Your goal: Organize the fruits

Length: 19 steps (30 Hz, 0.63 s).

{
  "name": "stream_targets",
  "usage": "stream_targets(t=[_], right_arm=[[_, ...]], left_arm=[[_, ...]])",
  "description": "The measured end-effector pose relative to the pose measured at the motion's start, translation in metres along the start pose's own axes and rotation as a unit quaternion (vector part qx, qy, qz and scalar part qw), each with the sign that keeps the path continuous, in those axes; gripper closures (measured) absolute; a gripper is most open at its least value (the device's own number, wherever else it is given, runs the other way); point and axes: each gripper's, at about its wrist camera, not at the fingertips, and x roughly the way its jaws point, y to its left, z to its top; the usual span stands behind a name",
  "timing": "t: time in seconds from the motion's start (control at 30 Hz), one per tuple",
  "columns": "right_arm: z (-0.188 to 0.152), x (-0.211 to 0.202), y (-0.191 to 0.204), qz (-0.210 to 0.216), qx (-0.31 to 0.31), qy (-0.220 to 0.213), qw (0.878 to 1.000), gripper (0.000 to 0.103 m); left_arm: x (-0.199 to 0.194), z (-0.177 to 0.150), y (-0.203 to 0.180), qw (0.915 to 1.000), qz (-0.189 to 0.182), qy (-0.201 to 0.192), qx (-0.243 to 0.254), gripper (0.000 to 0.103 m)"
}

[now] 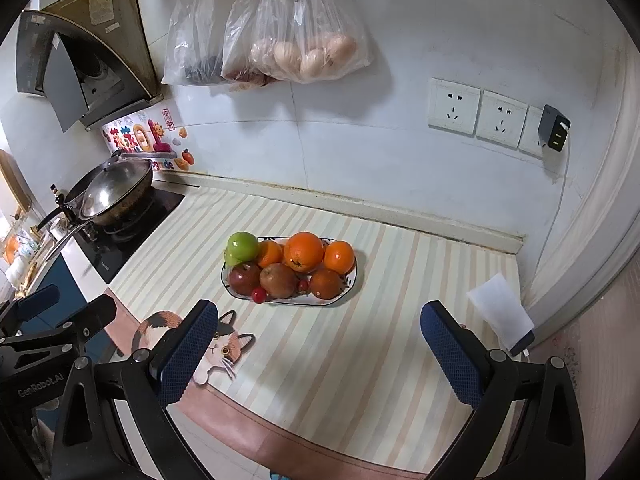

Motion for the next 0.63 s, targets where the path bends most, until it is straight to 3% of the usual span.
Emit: stream_targets(t=[0.63], right_arm=[[0.0011,-0.0015,-0.0012,0.0,-0.001,0.0,1.0,0.0]], left_arm=[[-0.0025,-0.0004,-0.0047,1.0,-0.002,-0.003,0.003,0.002]])
